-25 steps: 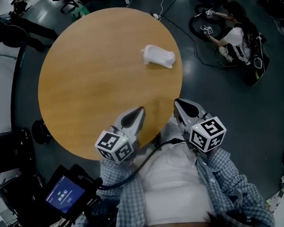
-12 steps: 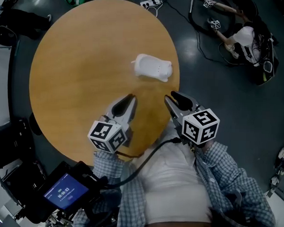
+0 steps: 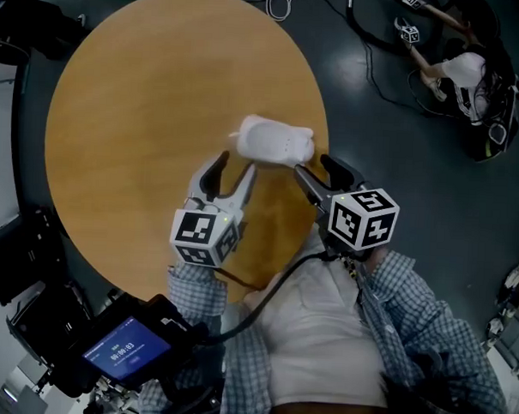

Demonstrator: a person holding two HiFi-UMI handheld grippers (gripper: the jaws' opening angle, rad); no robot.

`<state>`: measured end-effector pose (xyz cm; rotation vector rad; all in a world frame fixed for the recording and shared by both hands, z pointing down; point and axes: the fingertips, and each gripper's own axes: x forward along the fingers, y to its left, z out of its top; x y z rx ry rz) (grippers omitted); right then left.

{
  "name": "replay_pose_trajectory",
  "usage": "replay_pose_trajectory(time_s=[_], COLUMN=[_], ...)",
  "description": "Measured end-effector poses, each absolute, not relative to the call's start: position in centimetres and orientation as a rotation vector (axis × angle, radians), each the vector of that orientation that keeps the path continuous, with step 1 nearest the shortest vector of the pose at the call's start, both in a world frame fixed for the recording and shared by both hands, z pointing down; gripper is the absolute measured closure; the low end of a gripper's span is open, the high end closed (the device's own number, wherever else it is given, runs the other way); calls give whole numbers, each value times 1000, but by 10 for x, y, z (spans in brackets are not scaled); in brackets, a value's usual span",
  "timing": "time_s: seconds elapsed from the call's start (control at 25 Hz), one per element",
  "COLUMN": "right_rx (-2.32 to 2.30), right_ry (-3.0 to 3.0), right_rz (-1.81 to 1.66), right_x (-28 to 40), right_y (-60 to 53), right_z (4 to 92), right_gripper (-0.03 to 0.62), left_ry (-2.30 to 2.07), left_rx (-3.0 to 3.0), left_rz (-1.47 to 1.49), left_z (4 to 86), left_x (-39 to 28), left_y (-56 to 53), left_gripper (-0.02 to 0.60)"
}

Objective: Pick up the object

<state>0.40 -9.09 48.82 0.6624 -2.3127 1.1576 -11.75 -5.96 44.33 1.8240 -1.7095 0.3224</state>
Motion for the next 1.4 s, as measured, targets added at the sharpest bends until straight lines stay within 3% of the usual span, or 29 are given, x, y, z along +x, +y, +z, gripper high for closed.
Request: replay_pose_trajectory(time_s=[0.28, 0.64, 1.4], right_rx=[652, 675, 663], right_ry=[-2213, -2152, -2217], right_rz=[1273, 1360, 1283], right_x=[-12, -18, -30], right_y=[-98, -105, -107], right_z=[539, 539, 532], right_gripper=[303, 304, 313], left_ry=[-1697, -1683, -1649], left_rx=[1730, 1674, 1623], left_rz=[362, 365, 202], left_z=[494, 503, 506], left_x=[-137, -132, -131], left_y=[-86, -102, -102], left_gripper=[331, 321, 356])
